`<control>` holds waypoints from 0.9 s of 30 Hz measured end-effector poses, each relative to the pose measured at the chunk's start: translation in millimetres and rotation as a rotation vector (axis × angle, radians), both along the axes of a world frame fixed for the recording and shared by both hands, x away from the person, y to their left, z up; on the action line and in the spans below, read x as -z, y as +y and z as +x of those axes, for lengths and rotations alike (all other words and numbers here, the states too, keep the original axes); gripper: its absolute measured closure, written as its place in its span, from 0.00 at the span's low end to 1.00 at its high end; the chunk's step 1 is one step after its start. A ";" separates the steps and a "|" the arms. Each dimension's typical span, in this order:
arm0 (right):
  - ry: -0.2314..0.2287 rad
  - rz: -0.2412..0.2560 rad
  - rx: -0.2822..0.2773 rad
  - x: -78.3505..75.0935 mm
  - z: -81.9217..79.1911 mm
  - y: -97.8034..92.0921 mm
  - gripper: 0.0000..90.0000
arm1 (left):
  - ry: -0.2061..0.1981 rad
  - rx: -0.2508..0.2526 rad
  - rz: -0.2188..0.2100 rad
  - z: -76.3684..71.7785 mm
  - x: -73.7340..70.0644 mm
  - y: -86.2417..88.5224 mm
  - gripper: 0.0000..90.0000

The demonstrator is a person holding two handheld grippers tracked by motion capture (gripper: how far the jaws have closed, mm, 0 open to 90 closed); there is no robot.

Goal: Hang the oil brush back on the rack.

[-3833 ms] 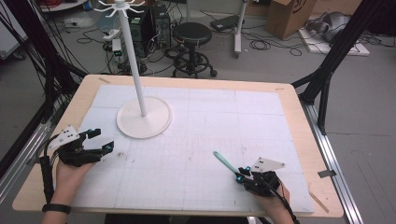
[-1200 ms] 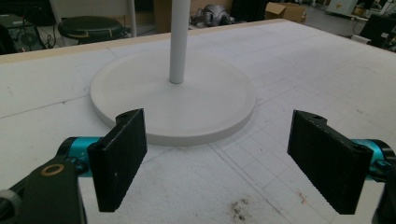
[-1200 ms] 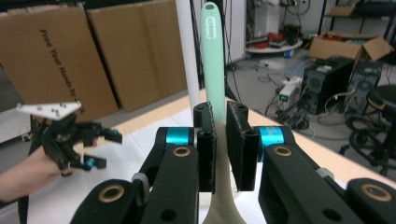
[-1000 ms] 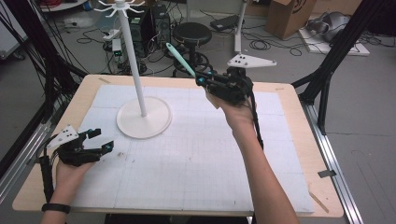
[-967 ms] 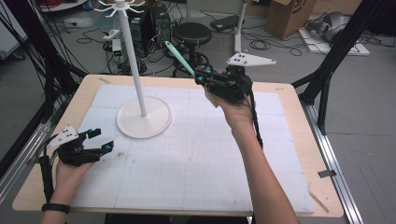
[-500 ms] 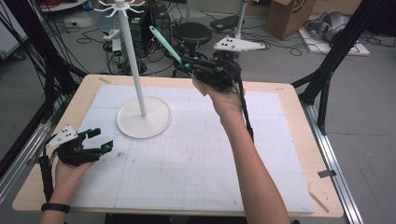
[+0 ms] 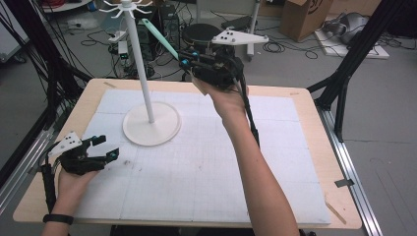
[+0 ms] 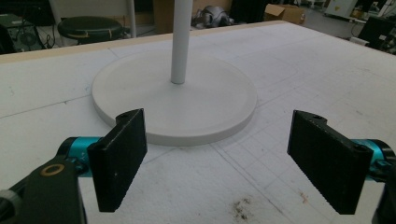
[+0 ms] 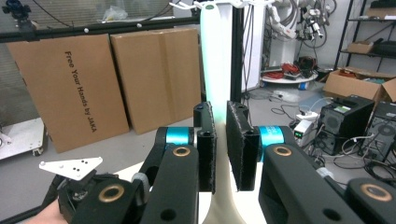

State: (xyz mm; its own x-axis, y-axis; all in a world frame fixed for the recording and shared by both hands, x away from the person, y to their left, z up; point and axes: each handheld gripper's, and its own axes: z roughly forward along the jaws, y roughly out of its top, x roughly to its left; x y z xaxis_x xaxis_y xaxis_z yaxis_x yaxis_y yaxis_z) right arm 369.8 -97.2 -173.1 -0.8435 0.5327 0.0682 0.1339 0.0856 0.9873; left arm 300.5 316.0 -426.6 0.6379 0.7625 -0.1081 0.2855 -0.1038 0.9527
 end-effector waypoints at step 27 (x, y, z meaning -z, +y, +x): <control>-0.023 -0.020 0.023 -3.8 1.4 24.1 0.92 | 0.004 0.003 0.005 -0.6 -0.3 2.1 0.23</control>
State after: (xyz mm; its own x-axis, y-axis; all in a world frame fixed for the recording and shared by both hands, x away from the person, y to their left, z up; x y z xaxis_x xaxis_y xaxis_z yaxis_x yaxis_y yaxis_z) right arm 371.2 -73.1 -169.3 -0.8324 0.5529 0.0384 0.1137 0.1025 0.9882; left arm 299.8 318.1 -426.3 0.6398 0.7611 -0.1068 0.2891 -0.1095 0.9510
